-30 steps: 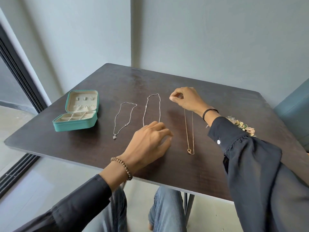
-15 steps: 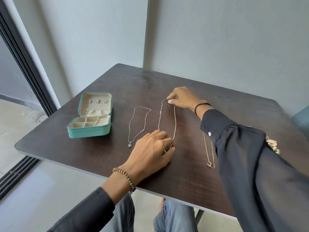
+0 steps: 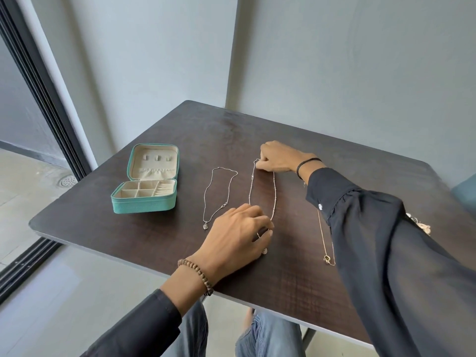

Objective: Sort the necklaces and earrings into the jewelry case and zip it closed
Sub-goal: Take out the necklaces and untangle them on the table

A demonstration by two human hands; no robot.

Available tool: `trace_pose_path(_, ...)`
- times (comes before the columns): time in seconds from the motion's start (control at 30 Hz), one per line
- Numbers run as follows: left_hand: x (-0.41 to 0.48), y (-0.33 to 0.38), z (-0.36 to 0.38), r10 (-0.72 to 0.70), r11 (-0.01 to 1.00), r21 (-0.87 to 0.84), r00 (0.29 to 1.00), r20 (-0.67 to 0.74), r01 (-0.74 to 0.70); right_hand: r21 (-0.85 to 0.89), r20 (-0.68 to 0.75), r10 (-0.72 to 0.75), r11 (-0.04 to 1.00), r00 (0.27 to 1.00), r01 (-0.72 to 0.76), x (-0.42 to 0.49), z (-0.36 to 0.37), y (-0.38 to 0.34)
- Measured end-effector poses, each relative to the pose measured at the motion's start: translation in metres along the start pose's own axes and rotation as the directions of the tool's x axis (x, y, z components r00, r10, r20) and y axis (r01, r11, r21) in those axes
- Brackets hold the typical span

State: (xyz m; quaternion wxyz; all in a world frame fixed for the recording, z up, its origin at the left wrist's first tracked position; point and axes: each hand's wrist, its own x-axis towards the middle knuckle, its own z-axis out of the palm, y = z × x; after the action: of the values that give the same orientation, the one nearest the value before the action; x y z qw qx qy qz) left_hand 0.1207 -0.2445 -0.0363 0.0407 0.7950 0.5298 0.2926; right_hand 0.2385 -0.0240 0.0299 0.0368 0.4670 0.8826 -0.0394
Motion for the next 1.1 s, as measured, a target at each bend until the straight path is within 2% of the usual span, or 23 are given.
trace_pose_path(0.1, 0.003, -0.002, -0.008, -0.061, 0.993, -0.101, 0.997, 0.038, 0.065, 0.396, -0.157, 0.147, 0.915, 0.977, -0.074, -0.003, 0.003, 0.006)
trace_pose_path(0.2, 0.012, -0.002, -0.009, -0.165, 0.976, -0.154, 0.984, -0.061, 0.154, 0.762, -0.175, 0.181, 0.647, 0.968, 0.017, -0.012, -0.006, 0.004)
trace_pose_path(0.3, 0.033, 0.001, -0.008, -0.290, 0.945, -0.208, 0.939, -0.185, 0.251, 0.932, -0.117, 0.103, 0.355, 0.988, 0.073, -0.028, -0.025, 0.001)
trace_pose_path(0.37, 0.052, 0.005, -0.012, -0.378, 0.901, -0.292, 0.910, -0.170, 0.320, 0.963, -0.077, 0.035, 0.262, 0.996, 0.065, -0.040, -0.039, -0.002)
trace_pose_path(0.53, 0.090, 0.003, -0.017, -0.510, 0.715, -0.529, 0.858, 0.052, 0.457, 0.947, -0.040, -0.058, 0.315, 0.997, 0.057, -0.062, -0.067, -0.006)
trace_pose_path(0.63, 0.092, 0.001, -0.016, -0.555, 0.619, -0.645, 0.831, 0.046, 0.449, 0.877, -0.051, -0.100, 0.471, 0.994, 0.092, -0.070, -0.075, -0.003)
trace_pose_path(0.7, 0.087, 0.002, -0.013, -0.563, 0.544, -0.720, 0.824, 0.066, 0.430, 0.806, -0.086, -0.057, 0.583, 0.995, 0.103, -0.073, -0.078, -0.003)
trace_pose_path(0.77, 0.078, 0.004, -0.009, -0.549, 0.438, -0.802, 0.827, 0.119, 0.406, 0.752, -0.162, -0.001, 0.647, 0.987, 0.124, -0.075, -0.081, -0.004)
trace_pose_path(0.93, 0.048, 0.015, -0.002, -0.561, 0.317, -0.845, 0.804, 0.199, 0.430, 0.784, -0.382, 0.148, 0.574, 0.912, 0.235, -0.082, -0.092, -0.008)
trace_pose_path(1.1, 0.027, 0.026, -0.001, -0.556, 0.149, -0.896, 0.785, 0.274, 0.418, 0.791, -0.465, 0.310, 0.565, 0.829, 0.232, -0.083, -0.100, -0.002)
